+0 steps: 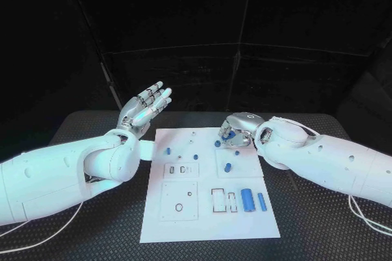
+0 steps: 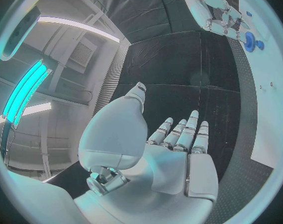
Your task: Assemble the parts on the task board
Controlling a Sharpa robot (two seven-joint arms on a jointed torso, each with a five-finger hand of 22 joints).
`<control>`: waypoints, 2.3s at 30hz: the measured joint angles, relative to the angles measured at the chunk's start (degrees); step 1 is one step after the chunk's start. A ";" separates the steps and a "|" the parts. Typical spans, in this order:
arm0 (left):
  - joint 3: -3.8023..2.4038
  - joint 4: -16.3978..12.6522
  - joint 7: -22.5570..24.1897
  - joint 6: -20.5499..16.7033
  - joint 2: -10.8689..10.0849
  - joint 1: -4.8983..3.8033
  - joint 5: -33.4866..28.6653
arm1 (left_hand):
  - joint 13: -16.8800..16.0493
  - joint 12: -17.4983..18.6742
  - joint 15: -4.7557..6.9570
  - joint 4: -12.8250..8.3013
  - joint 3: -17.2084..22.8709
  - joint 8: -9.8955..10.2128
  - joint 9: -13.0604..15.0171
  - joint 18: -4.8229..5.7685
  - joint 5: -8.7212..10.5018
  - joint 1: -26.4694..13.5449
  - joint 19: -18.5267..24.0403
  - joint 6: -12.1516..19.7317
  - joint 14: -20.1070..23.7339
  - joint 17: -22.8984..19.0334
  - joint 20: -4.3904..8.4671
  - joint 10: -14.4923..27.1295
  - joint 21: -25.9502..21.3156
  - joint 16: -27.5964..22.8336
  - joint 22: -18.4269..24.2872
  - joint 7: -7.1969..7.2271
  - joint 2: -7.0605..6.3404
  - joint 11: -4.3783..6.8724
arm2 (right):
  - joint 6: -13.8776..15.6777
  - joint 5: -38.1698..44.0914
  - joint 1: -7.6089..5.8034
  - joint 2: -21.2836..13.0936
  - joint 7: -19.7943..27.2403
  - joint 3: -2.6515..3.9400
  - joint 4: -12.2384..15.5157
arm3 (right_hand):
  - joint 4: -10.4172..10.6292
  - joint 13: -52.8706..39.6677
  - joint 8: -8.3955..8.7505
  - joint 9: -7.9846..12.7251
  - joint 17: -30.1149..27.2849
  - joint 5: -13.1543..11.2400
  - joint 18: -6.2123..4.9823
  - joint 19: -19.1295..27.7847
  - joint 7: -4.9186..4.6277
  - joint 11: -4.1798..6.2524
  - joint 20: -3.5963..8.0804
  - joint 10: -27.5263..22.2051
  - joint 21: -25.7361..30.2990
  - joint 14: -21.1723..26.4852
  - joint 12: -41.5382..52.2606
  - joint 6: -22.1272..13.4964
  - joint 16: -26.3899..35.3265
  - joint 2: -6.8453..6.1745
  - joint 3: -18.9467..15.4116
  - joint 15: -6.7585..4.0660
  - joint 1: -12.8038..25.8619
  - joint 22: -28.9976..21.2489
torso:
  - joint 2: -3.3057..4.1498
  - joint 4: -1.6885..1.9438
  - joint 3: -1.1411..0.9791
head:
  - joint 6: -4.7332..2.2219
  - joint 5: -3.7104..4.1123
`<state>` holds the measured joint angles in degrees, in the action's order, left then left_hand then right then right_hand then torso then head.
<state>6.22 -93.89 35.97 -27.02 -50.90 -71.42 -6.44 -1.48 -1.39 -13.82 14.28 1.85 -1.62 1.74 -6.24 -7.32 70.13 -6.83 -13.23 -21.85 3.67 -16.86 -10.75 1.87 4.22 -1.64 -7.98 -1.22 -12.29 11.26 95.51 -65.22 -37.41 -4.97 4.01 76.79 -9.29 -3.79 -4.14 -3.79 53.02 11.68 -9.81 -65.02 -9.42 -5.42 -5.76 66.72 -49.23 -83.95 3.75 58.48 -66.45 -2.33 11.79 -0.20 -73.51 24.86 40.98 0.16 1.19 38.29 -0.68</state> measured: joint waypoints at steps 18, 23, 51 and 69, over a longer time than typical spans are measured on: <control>0.00 -0.84 -0.19 0.33 -0.30 0.00 -0.04 | 0.00 0.00 -0.41 -0.40 -0.09 0.00 0.09 0.00 0.00 0.38 -1.01 -1.13 -1.31 0.27 -0.04 -0.23 0.33 0.79 -0.20 -0.12 0.38 -0.18 | -2.32 3.63 -0.16 2.50 -1.95 0.00 -2.06 | 1.57 -0.10 0.20 0.00 6.41 0.31 0.00 0.82 0.07 0.00 -0.40 0.01 -2.60 0.01 0.00 -0.51 -5.36 -0.38 2.27 0.00 -0.38 1.70 | 0.87 0.11 0.15 | 0.42 -0.22; 0.00 -0.99 -0.21 0.47 -0.36 0.00 -0.05 | -0.07 0.00 -0.51 -0.55 -0.24 0.00 0.09 0.01 0.00 0.45 -1.59 -1.13 -1.95 0.37 -0.06 -0.85 0.70 1.34 -0.38 -0.12 0.45 -0.40 | -2.60 3.87 -0.21 3.32 -2.08 0.00 -3.00 | 2.02 -0.10 0.20 -0.01 7.51 0.31 0.00 0.83 0.07 0.00 -0.38 0.01 -3.06 0.01 0.00 -0.51 -6.04 -0.38 2.92 0.00 -0.38 1.97 | 0.98 0.15 0.16 | 0.49 -0.23; 0.00 -1.43 -0.39 1.13 -0.49 -0.01 -0.09 | -0.11 0.00 -0.82 -1.18 -0.56 0.00 0.08 0.01 0.00 0.41 -3.33 -1.53 -3.07 0.49 0.05 -1.66 1.62 1.94 -0.79 -0.11 0.95 -0.80 | -5.02 4.27 -0.25 5.84 -1.78 -0.01 -5.07 | 2.66 -0.13 -0.50 -0.24 12.46 -2.52 0.01 0.95 0.20 0.75 -0.25 4.13 -8.85 0.01 -0.01 1.88 -10.23 0.18 10.73 0.00 -2.88 7.55 | 1.40 0.02 0.13 | 1.05 -0.79; 0.00 -1.31 -0.42 1.60 -0.67 -0.02 -0.21 | -1.43 -2.67 -0.87 -2.48 -0.88 -1.45 0.84 0.02 0.00 0.28 -14.42 -7.44 -10.94 1.81 0.20 -11.97 6.95 5.62 -3.36 -0.39 2.45 -2.75 | -1.43 5.07 -0.25 5.30 -1.73 -0.02 -2.95 | 1.84 -0.56 -0.96 -0.24 13.30 -3.36 0.01 1.25 0.71 0.61 0.04 5.77 -10.89 0.01 0.15 4.00 -11.09 0.48 13.96 0.00 -4.39 9.47 | 1.53 -0.08 0.14 | 1.26 -0.70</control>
<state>6.21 -95.20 35.55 -25.42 -51.57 -71.44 -6.65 -2.91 -4.06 -14.70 11.80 0.97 -3.07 2.58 -6.21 -7.32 70.40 -21.25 -20.68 -32.78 5.48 -16.66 -22.72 8.83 9.84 -5.01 -8.36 1.23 -15.04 9.83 100.59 -65.47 -32.11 -6.70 3.99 73.84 -7.45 -4.35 -5.11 -4.04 66.31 8.32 -9.81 -63.77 -8.71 -4.81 -5.72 72.49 -60.12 -83.94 3.91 62.48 -77.54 -1.85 25.75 -0.20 -77.90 34.33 42.51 0.08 1.33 39.55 -1.38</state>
